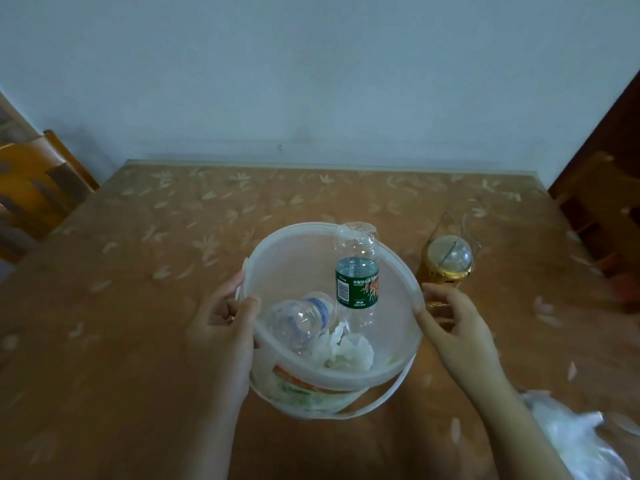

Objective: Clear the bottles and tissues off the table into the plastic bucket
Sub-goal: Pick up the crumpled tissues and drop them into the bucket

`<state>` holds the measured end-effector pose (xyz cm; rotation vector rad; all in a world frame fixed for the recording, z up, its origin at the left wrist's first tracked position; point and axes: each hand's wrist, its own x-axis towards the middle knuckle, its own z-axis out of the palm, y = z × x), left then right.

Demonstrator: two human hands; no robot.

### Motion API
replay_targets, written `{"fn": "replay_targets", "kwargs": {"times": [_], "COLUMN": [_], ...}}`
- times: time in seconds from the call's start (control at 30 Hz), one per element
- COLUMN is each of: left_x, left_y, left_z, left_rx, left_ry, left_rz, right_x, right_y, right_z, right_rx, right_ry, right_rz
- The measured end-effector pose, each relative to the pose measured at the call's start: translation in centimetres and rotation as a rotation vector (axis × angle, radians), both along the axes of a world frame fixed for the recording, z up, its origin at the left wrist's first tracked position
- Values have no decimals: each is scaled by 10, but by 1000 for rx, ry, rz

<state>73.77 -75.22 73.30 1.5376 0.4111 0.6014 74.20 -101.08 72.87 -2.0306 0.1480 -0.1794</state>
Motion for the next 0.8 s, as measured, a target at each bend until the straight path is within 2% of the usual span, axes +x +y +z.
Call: {"fn": "replay_targets", "kwargs": {"times": [0.3,0.43,0.63,0.8], "left_x": [-27,-47,-87,-122], "left_y": [16,38,75,94], "left_z": [4,4,1,-2], "left_rx": [-25,-60,-5,-29], "left_ry": [13,32,59,66], "left_rz": [-131,-207,-333,-394], "right_x": [-59,-98,-161,-211], "right_y": [24,51,95,120], "right_z": [3,2,-9,-4], "right_rx": [225,246,231,215], "right_ry": [2,-51,-83,-89], "right_rz": [-139,-241,-387,-437]}}
